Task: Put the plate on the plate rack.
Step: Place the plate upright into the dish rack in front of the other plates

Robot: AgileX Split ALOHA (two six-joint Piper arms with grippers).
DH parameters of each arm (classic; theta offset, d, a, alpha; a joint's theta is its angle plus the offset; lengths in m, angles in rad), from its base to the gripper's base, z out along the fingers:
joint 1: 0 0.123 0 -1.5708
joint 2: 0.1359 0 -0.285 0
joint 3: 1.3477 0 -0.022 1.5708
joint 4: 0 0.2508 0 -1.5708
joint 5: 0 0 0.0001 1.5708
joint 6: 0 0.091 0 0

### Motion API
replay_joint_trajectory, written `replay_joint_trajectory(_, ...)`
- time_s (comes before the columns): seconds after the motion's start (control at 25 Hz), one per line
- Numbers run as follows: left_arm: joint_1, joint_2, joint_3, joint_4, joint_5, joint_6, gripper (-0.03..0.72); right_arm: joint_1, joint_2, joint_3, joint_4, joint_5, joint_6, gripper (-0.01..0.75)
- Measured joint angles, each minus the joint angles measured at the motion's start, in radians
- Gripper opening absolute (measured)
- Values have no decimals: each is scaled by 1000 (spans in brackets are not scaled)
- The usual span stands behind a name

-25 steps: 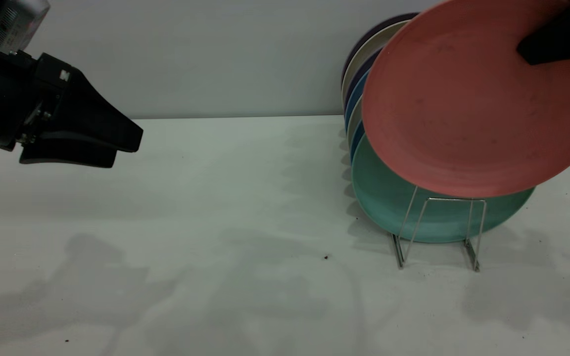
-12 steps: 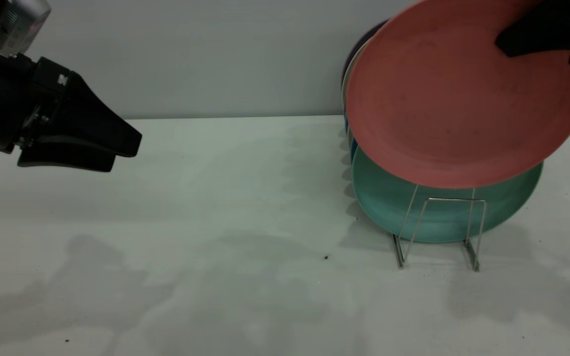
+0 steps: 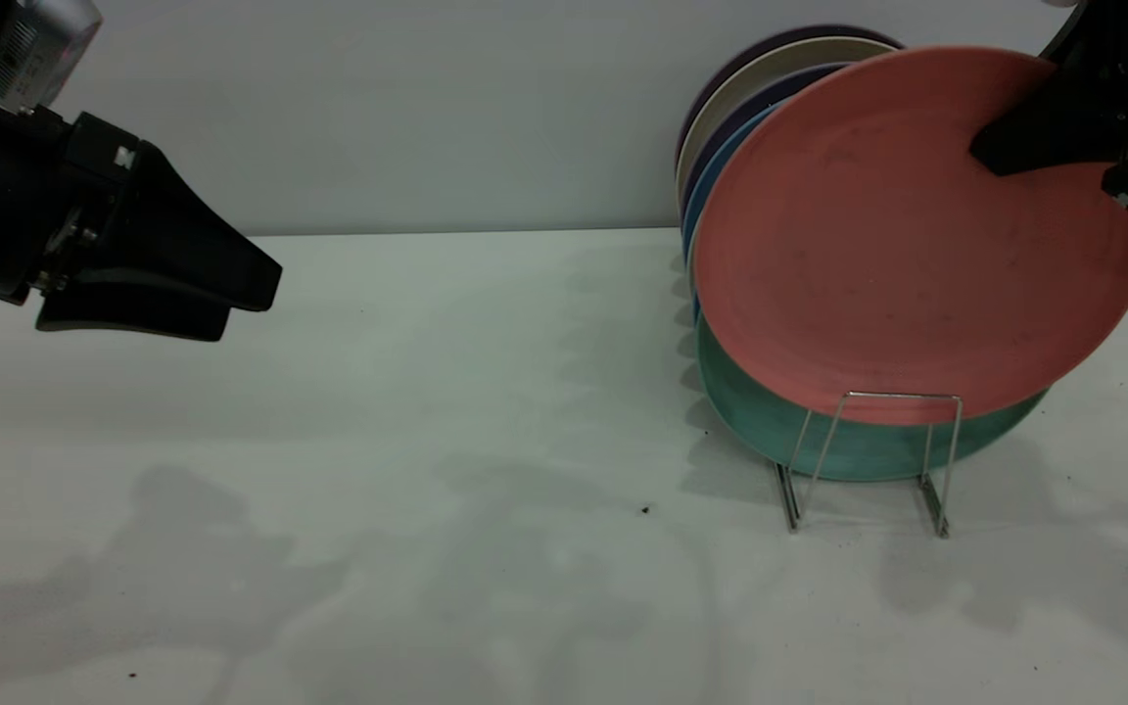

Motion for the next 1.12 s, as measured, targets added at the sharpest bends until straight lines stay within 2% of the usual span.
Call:
replay_joint_trajectory(0.4,0,0,0,1,0,0,559,0,1,0,0,19,0,115)
replay_joint_trajectory(0.76,0,0,0,1,0,-1,559,0,1,0,2,54,24,336)
replay_joint_trajectory(0.92,0,0,0,1,-10,-12,559,0,1,0,2,54,143,368)
replay_joint_trajectory(1.12,0,-3,0,1,-50,-51,559,0,-3,0,-62,81,447,371)
